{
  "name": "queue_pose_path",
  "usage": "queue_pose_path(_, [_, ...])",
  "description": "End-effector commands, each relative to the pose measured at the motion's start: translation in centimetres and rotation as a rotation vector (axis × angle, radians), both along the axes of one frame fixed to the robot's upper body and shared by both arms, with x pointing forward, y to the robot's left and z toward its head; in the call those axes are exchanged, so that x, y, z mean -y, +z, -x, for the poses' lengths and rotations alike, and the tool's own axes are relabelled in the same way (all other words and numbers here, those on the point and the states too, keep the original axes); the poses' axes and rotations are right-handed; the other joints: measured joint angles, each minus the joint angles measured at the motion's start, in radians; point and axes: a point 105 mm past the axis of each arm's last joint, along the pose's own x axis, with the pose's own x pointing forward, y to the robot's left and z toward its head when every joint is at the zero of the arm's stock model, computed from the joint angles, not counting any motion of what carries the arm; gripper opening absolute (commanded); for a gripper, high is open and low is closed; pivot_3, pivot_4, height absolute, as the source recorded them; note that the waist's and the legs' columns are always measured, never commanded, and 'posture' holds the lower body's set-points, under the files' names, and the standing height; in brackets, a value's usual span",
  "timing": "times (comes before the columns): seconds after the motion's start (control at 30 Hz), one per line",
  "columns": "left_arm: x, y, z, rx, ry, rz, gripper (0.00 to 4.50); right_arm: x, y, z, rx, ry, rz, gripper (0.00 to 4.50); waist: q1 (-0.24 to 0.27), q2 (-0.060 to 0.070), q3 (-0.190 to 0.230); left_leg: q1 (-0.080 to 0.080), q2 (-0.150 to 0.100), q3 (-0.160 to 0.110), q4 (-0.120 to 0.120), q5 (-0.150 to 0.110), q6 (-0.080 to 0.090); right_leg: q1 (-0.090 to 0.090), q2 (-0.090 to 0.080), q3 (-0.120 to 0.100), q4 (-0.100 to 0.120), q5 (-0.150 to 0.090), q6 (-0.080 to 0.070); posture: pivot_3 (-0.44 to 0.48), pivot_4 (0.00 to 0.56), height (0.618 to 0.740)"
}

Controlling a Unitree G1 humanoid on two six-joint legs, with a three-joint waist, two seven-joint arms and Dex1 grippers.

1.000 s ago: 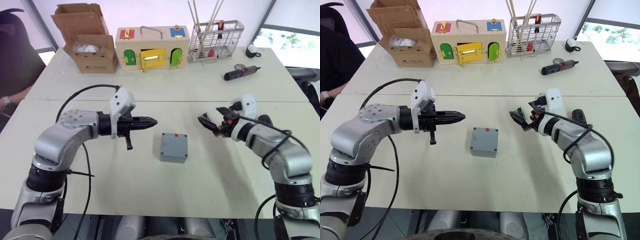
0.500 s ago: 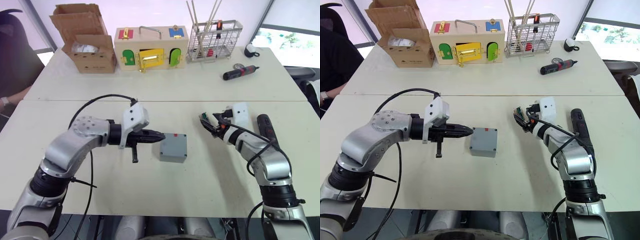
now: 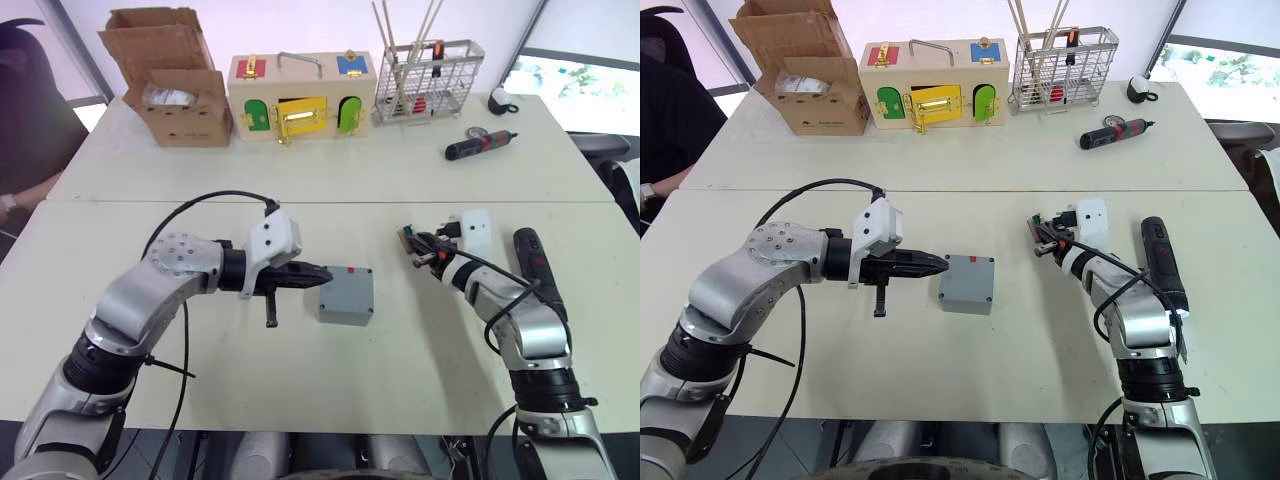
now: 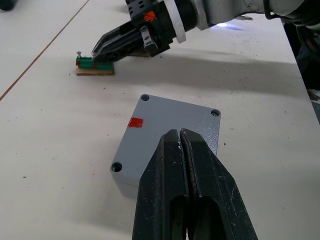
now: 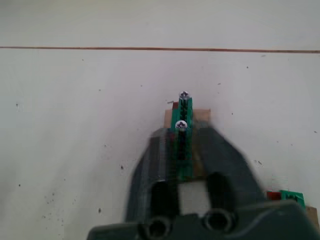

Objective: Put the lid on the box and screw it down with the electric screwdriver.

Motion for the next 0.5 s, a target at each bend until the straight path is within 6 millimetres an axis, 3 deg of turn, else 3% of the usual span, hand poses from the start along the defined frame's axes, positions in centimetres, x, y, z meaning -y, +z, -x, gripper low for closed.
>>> queue_pose_path(0.03, [0.0,0.3,0.1,0.023,-0.009,0.007,0.00,-0.1,1.5,-0.3,0.060,0.001,-0.012,0.06,0.000,0.000,0.000,0.000,0.000,0.000,0.000,0.000,0.000,0.000,0.000,0.000,0.000,0.000,0.000,0.000,0.150,0.740])
queue_pose_path(0.27, [0.1,0.2,0.1,0.021,-0.010,0.006,0.00,-0.2,1.2,-0.1,0.050,0.003,0.000,0.06,0.000,0.000,0.000,0.000,0.000,0.000,0.000,0.000,0.000,0.000,0.000,0.000,0.000,0.000,0.000,0.000,0.150,0.740])
queue_pose_path(0.5, [0.1,0.1,0.1,0.016,-0.011,0.005,0.00,0.0,2.7,-0.1,0.102,-0.007,-0.008,0.06,0.000,0.000,0.000,0.000,0.000,0.000,0.000,0.000,0.000,0.000,0.000,0.000,0.000,0.000,0.000,0.000,0.150,0.740])
